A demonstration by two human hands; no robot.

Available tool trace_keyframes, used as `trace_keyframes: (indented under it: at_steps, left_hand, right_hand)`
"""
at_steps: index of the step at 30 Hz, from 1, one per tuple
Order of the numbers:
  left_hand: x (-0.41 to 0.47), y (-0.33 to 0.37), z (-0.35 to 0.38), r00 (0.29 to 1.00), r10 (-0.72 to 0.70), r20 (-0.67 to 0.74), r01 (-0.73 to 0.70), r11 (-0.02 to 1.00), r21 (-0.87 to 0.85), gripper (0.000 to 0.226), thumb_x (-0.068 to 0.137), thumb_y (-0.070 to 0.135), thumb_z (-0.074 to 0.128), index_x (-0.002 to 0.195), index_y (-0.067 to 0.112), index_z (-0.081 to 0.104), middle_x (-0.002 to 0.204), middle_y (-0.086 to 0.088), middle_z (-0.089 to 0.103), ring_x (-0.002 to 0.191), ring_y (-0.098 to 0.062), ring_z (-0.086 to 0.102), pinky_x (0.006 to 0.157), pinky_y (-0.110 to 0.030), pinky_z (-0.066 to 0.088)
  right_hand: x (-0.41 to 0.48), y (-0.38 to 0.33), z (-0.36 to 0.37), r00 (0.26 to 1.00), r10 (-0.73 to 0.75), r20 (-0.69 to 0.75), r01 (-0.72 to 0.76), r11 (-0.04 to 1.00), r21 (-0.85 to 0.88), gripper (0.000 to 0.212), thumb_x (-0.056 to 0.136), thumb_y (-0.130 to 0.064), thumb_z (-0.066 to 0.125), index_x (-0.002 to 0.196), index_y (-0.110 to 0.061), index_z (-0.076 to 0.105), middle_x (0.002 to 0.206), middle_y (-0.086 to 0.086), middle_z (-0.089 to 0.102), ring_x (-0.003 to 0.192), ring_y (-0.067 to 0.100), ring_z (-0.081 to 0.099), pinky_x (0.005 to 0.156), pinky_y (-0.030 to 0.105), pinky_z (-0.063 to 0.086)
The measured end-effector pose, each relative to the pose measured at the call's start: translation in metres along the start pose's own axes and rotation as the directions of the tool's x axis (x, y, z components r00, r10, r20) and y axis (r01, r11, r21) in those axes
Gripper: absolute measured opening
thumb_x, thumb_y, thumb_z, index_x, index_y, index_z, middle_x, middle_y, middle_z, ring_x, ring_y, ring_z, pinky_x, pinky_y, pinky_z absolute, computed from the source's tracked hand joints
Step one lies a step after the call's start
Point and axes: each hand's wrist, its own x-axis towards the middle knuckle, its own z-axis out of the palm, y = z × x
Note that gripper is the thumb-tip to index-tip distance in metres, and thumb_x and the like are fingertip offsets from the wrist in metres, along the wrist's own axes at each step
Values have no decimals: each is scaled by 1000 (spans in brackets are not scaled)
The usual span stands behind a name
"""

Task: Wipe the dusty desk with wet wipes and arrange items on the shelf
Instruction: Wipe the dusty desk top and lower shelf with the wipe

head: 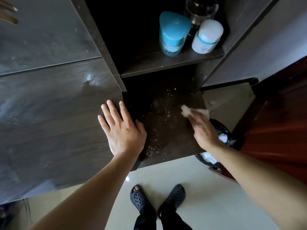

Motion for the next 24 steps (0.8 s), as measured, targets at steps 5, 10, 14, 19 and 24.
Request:
trace_keyframes:
  at_steps: [5, 10, 14, 19, 24]
  left_hand:
    - [0, -1, 1, 1000, 6, -14, -7, 1000, -14, 69, 85, 29, 48, 145, 5, 25, 155, -24, 13, 144, -39, 4, 117, -53, 5]
    - [2, -1, 1, 1000, -5, -28, 5, 1000, -11, 68, 84, 30, 46, 144, 5, 28, 154, -25, 17, 144, -39, 8, 117, -54, 8]
    - [1, 0, 3, 998, -15, -65, 15, 1000, -1, 66, 85, 32, 44, 144, 5, 30, 154, -23, 19, 144, -38, 10, 117, -53, 9]
    - [1, 1, 3, 995, -25, -95, 27, 1000, 14, 64, 87, 34, 42, 144, 8, 31, 154, -21, 20, 144, -36, 11, 118, -50, 8]
    - [-2, 4, -1, 994, -54, -95, 52, 998, -22, 63, 88, 36, 41, 144, 10, 31, 155, -19, 20, 145, -34, 11, 118, -49, 8]
  right_hand:
    - [8, -22, 8, 999, 49, 17, -50, 997, 63, 51, 94, -14, 46, 141, 3, 33, 151, 21, 28, 142, 33, 23, 113, 49, 27]
    - [-12, -23, 0, 977, -93, 194, 85, 995, 47, 76, 94, -55, 24, 148, -2, 13, 156, 12, 10, 145, 21, 8, 117, 38, 17]
    - [84, -14, -7, 972, -57, 226, 63, 998, -17, 77, 95, -56, 24, 150, -9, -1, 158, 6, -11, 145, 17, -11, 119, 36, 1]
    - [127, -16, -5, 981, 72, 179, -94, 989, 116, 72, 97, -54, 28, 151, -11, 5, 159, 7, -4, 146, 19, -5, 117, 37, 2]
    - [22, -4, 6, 974, -214, -71, 224, 950, 216, 40, 84, 5, 55, 123, -4, 60, 128, 12, 59, 120, 30, 51, 105, 37, 39]
